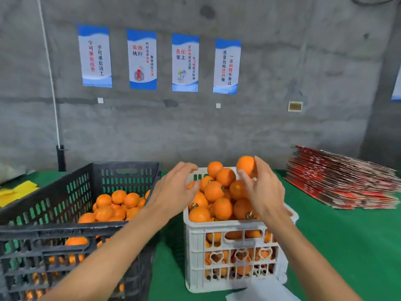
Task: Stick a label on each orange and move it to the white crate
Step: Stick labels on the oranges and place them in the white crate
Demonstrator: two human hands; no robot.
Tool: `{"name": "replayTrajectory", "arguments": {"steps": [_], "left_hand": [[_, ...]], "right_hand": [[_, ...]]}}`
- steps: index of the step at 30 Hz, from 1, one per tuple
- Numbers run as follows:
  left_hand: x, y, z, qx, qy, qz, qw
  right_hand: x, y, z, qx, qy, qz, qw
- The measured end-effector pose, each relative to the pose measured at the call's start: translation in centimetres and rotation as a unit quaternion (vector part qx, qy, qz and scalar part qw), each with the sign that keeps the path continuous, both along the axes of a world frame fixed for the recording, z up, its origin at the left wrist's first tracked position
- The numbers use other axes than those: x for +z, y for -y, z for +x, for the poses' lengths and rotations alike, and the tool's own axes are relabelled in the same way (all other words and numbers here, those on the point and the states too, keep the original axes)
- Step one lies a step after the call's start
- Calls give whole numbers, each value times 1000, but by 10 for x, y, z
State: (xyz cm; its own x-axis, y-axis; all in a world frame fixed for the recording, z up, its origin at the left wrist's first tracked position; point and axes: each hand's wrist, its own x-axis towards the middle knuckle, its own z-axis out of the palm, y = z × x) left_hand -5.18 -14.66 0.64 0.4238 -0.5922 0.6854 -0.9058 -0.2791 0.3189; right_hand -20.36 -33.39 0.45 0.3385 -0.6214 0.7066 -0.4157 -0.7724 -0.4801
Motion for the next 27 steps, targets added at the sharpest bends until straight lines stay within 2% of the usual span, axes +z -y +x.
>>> {"name": "replayTrajectory", "arguments": {"steps": [6, 11, 14, 17, 22, 24, 27], "left_hand": [[-5, -47, 80, 131, -39, 26, 990], [-22, -74, 130, 173, -106, 77, 976], [-19, -83, 155, 194, -95, 168, 962], [-21, -97, 184, 208, -109, 215, 948], [-29, -104, 207, 243, -65, 390, 886], [-35, -96, 208, 211, -61, 438, 872], [-36, -81, 208, 146, -110, 487, 854]], "right_hand": [[9, 38, 35, 0, -124, 38, 992], [-2, 42, 49, 22, -94, 62, 993], [-2, 41, 58, 5, -98, 29, 995], [3, 32, 78, 21, -89, -23, 996], [6, -21, 130, 114, -67, -39, 990], [3, -52, 156, 180, -77, -29, 980], [-8, -95, 190, 272, -120, 8, 955]]}}
